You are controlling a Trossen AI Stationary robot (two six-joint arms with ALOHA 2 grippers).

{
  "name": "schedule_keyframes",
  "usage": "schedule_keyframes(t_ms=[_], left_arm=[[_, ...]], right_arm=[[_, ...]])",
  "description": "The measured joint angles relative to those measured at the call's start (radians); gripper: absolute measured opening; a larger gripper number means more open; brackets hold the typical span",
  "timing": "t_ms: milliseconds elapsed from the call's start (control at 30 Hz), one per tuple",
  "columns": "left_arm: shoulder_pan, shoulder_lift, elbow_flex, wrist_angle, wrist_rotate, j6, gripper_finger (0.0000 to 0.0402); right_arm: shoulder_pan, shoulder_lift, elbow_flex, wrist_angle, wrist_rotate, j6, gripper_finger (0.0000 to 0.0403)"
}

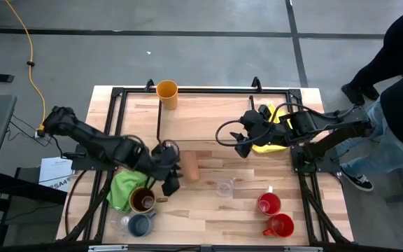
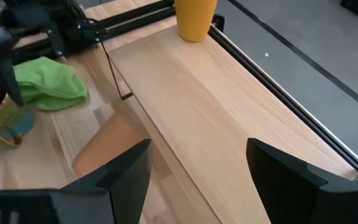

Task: Stack small to large cups/mugs on shelf
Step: Put the orange cup on the shelf

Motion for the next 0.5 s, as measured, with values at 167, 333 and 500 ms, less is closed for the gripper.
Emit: schedule_keyframes(t_ms=[167, 333, 500], left_arm=[[-0.022, 0.001, -0.189, 0.238, -0.040, -0.130, 0.0203], [-0.022, 0.006, -0.333, 0.431, -0.139, -0.123, 0.0224], [-0.022, 0.006, -0.370, 0.454, -0.286, 0.046, 0.0214]], right_arm=[[0.000, 0.000, 0.000, 0.000, 0.000, 0.000, 0.0252], [0.000, 0.000, 0.000, 0.000, 0.001, -0.008, 0.0252], [0.000, 0.000, 0.000, 0.000, 0.001, -0.011, 0.0252]])
